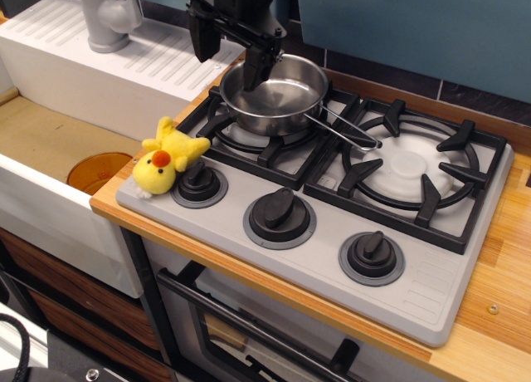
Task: Put pan on stove and put stuffedduck in pan
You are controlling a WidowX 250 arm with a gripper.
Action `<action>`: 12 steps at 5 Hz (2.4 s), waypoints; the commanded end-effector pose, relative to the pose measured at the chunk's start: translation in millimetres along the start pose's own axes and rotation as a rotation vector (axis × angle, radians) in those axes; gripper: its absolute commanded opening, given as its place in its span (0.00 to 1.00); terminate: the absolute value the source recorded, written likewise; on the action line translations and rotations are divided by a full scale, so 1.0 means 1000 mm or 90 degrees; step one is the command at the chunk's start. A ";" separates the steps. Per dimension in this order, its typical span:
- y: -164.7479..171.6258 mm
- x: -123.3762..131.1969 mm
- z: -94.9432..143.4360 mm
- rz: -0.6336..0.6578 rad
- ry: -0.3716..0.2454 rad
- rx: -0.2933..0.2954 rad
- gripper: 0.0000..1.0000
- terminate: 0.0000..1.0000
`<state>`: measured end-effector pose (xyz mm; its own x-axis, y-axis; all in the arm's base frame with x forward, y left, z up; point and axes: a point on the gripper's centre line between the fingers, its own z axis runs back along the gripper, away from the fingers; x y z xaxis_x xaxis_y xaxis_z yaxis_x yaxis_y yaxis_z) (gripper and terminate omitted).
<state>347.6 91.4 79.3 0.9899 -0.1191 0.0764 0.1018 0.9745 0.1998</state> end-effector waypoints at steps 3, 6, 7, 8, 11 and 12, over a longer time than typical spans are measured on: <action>0.010 0.000 0.050 0.035 -0.104 -0.017 1.00 0.00; 0.028 -0.044 0.042 0.053 -0.162 0.023 1.00 0.00; 0.023 -0.066 0.028 0.091 -0.152 0.034 1.00 0.00; 0.016 -0.085 0.019 0.117 -0.151 0.035 1.00 0.00; 0.006 -0.104 -0.020 0.123 -0.196 0.044 1.00 0.00; 0.004 -0.104 -0.034 0.111 -0.210 0.060 1.00 0.00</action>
<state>243.1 115.7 32.7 0.9119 -0.0127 0.4103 -0.0915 0.9681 0.2331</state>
